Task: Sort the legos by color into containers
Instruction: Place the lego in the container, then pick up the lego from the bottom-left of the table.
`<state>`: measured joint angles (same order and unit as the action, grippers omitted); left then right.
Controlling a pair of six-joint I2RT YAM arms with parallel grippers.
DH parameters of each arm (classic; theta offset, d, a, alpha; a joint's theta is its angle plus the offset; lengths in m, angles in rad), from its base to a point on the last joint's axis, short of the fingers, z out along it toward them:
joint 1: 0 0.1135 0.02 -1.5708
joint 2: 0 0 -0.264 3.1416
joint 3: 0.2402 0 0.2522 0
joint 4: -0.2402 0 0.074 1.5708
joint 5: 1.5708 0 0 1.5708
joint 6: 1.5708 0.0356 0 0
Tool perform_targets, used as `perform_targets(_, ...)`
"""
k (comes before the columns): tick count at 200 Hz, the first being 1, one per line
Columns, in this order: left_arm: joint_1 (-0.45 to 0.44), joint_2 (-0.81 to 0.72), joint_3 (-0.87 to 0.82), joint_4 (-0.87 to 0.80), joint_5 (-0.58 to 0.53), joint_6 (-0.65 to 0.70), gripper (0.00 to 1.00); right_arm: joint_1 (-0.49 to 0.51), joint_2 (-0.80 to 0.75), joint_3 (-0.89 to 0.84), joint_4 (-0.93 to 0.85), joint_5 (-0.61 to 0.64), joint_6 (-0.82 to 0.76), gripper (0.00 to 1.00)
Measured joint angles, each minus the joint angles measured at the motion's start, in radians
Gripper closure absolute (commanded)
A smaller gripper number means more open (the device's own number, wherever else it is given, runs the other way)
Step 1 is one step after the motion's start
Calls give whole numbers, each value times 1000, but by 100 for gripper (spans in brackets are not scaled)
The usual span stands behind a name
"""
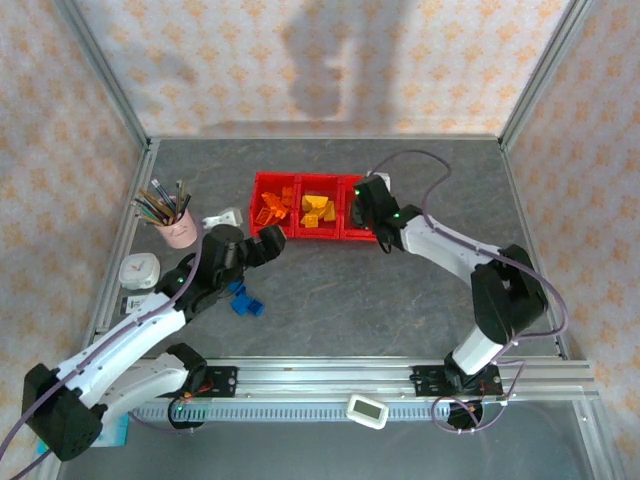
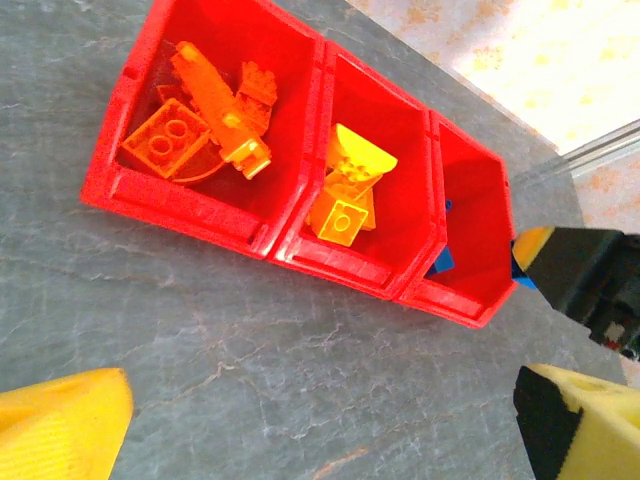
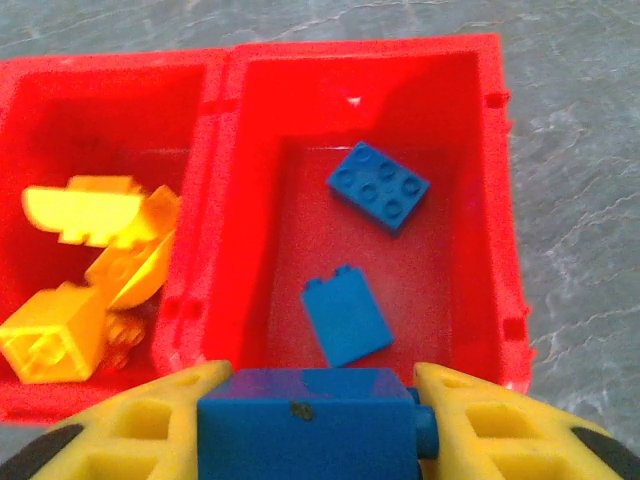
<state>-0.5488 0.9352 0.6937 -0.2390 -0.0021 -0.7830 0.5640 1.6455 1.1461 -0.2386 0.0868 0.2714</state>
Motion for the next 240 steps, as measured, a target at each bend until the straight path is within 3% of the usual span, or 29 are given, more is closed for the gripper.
perform_targets(32, 0, 87, 30, 73, 14, 26, 1, -46, 104, 77, 10, -1, -21, 72)
perform_targets(68, 0, 116, 44, 107, 18, 35, 1, -64, 215, 177, 14, 0, -43, 49)
perform_targets(84, 2, 116, 44, 111, 18, 42, 1, -64, 245, 210, 14, 0, -60, 44)
perform_targets(151, 13, 100, 44, 118, 19, 51, 1, -54, 196, 208, 10, -31, -75, 33)
perform_targets(197, 13, 1, 44, 91, 13, 51, 1, 56, 7, 101, 12, -44, -67, 28)
perform_targets(240, 13, -117, 9, -3, -15, 42, 1, 229, -44, 22, 11, -58, -63, 22)
